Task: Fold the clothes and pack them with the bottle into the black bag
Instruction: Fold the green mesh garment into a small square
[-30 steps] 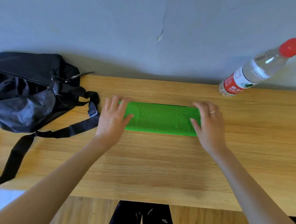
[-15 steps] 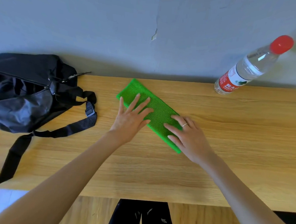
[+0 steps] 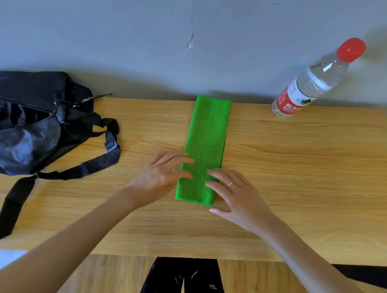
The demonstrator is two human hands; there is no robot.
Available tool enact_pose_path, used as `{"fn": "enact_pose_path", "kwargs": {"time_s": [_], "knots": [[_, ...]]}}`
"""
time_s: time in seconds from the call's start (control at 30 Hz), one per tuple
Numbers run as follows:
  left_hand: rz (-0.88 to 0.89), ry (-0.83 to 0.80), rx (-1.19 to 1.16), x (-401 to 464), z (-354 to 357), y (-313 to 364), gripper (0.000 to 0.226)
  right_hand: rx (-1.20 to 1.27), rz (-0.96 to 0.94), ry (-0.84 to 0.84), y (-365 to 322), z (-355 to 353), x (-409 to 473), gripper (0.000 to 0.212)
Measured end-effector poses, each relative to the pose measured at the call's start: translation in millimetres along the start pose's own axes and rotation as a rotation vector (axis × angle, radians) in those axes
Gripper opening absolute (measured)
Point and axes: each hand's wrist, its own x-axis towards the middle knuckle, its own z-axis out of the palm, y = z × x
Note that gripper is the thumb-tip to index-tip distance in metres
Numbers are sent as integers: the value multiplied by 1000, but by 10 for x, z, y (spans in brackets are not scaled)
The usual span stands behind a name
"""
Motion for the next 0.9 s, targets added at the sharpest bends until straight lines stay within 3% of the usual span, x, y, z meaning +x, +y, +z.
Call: {"fn": "enact_pose_path", "kwargs": {"time_s": [0.17,0.47,0.63,0.7,0.83,0.9], "knots": [[38,-55,-20,-206,74,23,30,-42,-54,39,-50,158,-40,44],[-23,9,-60,-149,156,75,17,6,77,216,-174,161,131,12],[-48,31,-130,-196,89,123,40,407,341,147,-225,-27,83,29],[-124,41,-269,-216,43,200,43,599,404,119,-252,-112,53,30],[-398,28,-631,-186,-76,337,30,1122,500,175,-315,-310,67,11],[-453,65,-736,-102,-95,363,12,1200,555,205,-285,-356,110,14]]}}
